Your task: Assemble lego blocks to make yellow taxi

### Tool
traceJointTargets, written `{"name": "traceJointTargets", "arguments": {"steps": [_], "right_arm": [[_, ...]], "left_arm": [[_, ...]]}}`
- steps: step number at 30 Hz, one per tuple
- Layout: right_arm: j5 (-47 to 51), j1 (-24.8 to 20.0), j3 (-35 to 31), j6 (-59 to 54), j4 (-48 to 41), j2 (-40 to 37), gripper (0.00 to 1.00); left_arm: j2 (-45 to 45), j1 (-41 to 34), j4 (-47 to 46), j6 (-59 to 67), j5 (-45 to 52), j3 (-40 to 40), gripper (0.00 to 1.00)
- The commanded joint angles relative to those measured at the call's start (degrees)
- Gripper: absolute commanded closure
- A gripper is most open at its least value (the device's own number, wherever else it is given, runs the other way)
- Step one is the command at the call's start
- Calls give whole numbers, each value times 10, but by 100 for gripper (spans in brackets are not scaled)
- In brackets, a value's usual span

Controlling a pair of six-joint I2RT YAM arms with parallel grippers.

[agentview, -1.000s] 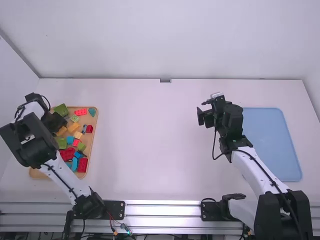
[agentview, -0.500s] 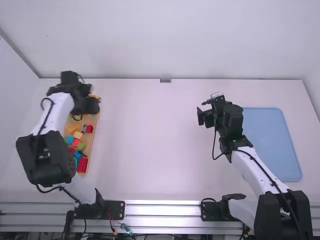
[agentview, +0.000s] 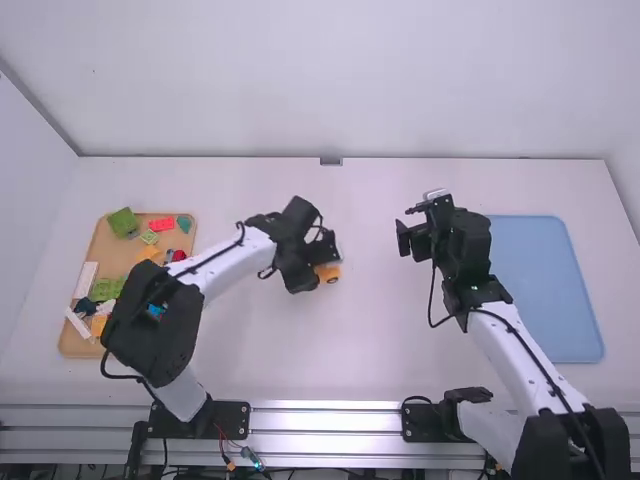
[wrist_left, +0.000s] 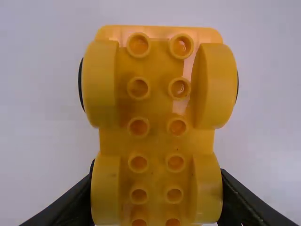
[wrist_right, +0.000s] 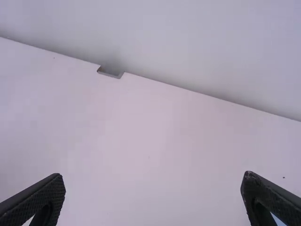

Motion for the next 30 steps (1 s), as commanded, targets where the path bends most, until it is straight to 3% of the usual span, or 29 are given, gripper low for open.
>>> {"name": "traceJointTargets", "arguments": {"steps": [1,2,6,12,15,19,22,25,29,30], "right_arm": [[2,-1,17,1,-17,-43,1],[2,-1,17,1,-35,-62,1],[2,-1,17,1,-63,-93,1],[2,-1,17,1,-91,-125,1],[2,0,17,1,-92,-128,1],[2,-2,17,1,-92,-128,1],[2,-2,17,1,-92,-128,2],[1,-1,17,1,-92,-128,1],[0,-1,17,1,-92,-128,1],[0,0,17,1,-92,-128,1]], "left_arm": [[-3,-30,24,51,-1,-23,47],[-2,-50,38,54,-8,-33,38],[16,-66,43,45,-24,-32,37],[68,-62,39,44,-53,-21,44],[71,-61,27,86,-57,-21,55],[71,-62,28,118,-48,-22,57],[71,-58,33,117,-47,-22,51],[71,-58,49,116,-48,-22,17],[71,-58,52,115,-46,-22,1],[71,-56,52,112,-46,-21,1]]}}
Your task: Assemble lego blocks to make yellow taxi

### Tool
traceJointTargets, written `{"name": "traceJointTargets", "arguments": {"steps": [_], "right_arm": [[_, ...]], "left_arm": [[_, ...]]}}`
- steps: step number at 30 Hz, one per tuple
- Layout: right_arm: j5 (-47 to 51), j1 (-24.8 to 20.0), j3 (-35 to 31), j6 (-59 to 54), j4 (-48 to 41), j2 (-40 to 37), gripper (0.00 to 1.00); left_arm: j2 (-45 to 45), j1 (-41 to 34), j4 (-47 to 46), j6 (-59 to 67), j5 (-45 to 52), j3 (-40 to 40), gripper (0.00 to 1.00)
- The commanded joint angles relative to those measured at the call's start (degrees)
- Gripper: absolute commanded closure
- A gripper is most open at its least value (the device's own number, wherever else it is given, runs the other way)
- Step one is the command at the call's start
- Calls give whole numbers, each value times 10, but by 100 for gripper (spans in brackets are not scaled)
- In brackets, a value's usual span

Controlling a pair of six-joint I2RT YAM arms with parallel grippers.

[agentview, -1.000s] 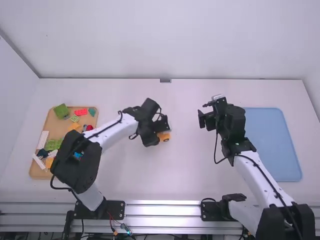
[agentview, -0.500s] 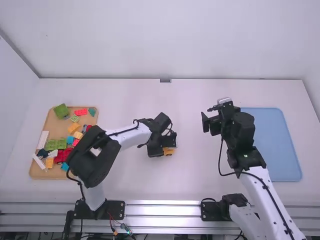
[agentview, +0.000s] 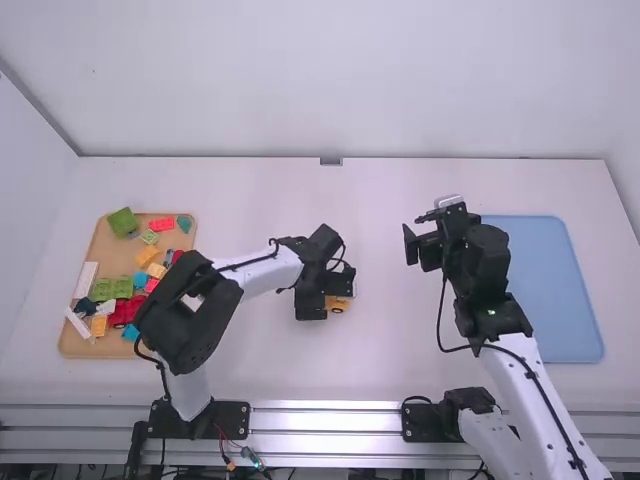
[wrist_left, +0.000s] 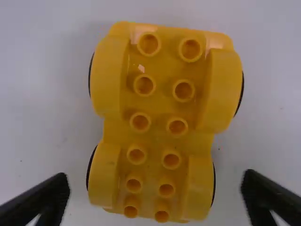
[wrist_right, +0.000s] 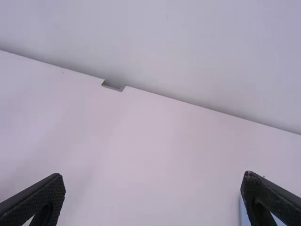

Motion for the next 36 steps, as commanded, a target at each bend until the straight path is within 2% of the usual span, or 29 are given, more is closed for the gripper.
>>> {"name": "traceJointTargets", "arguments": {"steps": [1,7,15,19,21,22,25,29,33,36], "right_arm": [[-1,1,16,2,0,-7,1],[-1,0,16,3,0,-7,1],[-1,0,16,4,0,-7,1],[-1,0,16,4,1,-7,1],[-2,0,16,4,2,-7,1],[-2,0,16,4,2,-7,1],[-3,0,16,4,2,-7,1],[-3,0,16,4,4,-7,1],[-33,0,16,4,10,-7,1],[-66,0,16,4,19,-7,1]], "left_arm": [[-1,7,-2,-3,2,10,1],[-22,9,-8,-50,-61,10,1],[-133,57,-58,-95,-84,10,1],[-186,146,-58,-194,-99,10,1],[-203,222,-52,-257,-52,10,1],[-203,222,-52,-257,-52,10,1],[-202,331,-36,-370,10,10,1],[-186,438,-37,-500,20,10,1],[-152,496,-27,-550,8,10,1],[-122,523,-30,-611,-57,10,1]]}}
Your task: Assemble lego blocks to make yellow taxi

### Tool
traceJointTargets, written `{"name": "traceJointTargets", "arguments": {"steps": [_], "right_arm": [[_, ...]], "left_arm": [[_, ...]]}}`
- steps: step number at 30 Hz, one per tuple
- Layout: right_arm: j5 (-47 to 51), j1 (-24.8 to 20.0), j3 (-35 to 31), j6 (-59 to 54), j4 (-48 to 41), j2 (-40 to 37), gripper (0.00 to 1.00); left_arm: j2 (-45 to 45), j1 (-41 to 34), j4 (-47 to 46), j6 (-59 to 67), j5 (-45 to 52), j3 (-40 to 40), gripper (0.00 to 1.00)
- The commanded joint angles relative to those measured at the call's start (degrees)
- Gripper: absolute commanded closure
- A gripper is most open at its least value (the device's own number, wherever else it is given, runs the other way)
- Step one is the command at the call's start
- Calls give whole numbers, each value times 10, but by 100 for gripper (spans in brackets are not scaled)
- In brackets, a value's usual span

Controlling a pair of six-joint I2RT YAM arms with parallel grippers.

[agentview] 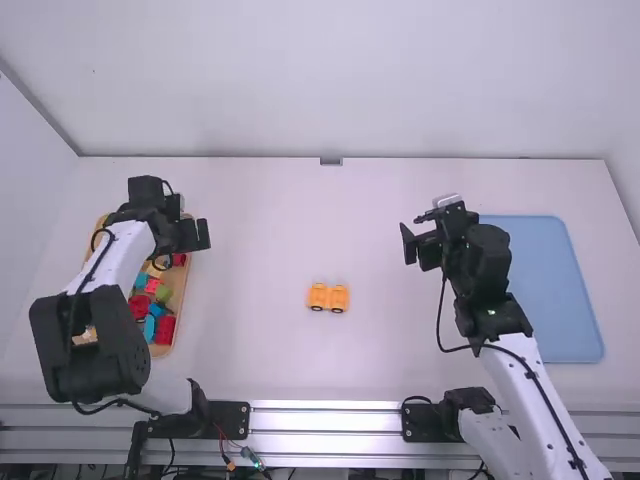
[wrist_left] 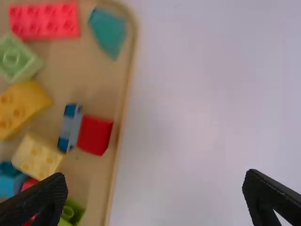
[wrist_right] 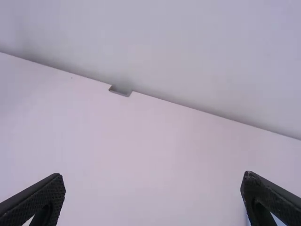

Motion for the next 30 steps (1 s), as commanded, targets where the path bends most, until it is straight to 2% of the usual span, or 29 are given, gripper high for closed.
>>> {"name": "traceJointTargets", "arguments": {"steps": [1,3,7,8,10,12,17,18,23,30], "right_arm": [[-42,0,16,2,5,-7,1],[-44,0,16,1,5,-7,1],[-43,0,16,1,4,-7,1],[-43,0,16,1,4,-7,1],[-43,0,16,1,4,-7,1],[-43,0,16,1,4,-7,1],[-43,0,16,1,5,-7,1],[-43,0,16,1,5,-7,1],[-45,0,16,1,10,-7,1],[-45,0,16,3,10,-7,1]], "left_arm": [[34,26,-3,-119,-51,9,1],[50,49,2,-162,-45,9,1],[64,96,5,-165,-3,9,1],[69,109,10,-176,3,9,7],[79,126,15,-178,0,9,8],[88,137,15,-177,6,9,5],[104,139,19,-178,11,11,10],[108,138,15,-180,11,18,14],[148,137,-47,-192,6,93,23],[202,133,-96,-210,6,146,20]]}}
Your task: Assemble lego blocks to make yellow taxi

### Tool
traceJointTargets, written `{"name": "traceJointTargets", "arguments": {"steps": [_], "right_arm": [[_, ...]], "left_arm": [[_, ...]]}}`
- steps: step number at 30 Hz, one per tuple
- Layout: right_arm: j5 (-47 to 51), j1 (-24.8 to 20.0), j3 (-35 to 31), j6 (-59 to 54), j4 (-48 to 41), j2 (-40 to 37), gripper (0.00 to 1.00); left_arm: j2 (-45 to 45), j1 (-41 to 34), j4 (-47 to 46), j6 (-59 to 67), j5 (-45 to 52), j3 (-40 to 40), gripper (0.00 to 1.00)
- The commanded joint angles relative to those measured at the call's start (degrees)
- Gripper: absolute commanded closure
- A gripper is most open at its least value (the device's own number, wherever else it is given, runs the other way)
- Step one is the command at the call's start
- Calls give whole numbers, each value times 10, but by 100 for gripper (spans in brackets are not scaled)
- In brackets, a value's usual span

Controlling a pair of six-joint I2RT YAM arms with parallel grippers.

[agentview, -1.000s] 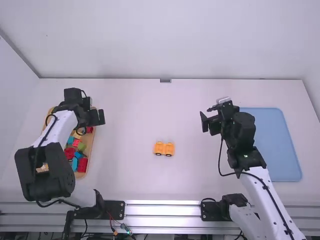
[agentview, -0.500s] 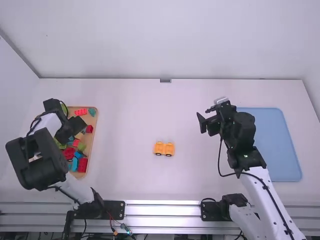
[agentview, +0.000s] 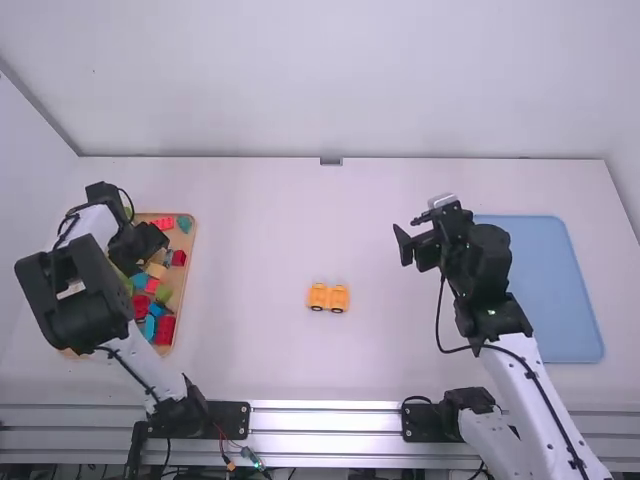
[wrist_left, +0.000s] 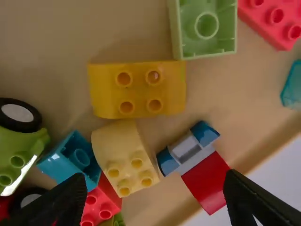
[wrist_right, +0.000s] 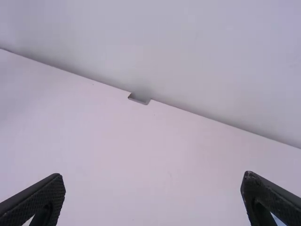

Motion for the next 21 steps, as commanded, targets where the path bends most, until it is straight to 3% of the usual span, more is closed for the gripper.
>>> {"name": "traceJointTargets", "arguments": {"steps": [1,5,8,10,12,18,21], "right_arm": [[-3,0,16,3,3,-7,1],[-4,0,16,3,7,-7,1],[-4,0,16,3,9,-7,1],[-4,0,16,4,10,-7,1],[-4,0,16,3,10,-7,1],[-4,0,16,3,11,-7,1],[-4,0,16,3,10,-7,1]], "left_arm": [[21,-4,-11,-25,4,7,20],[25,-6,-8,-97,2,0,0],[25,-1,-13,-131,2,0,1],[25,-2,-18,-132,5,0,5],[25,-2,-16,-131,4,0,2],[24,-2,-24,-113,9,8,12],[24,-2,-39,-113,27,17,25]]}}
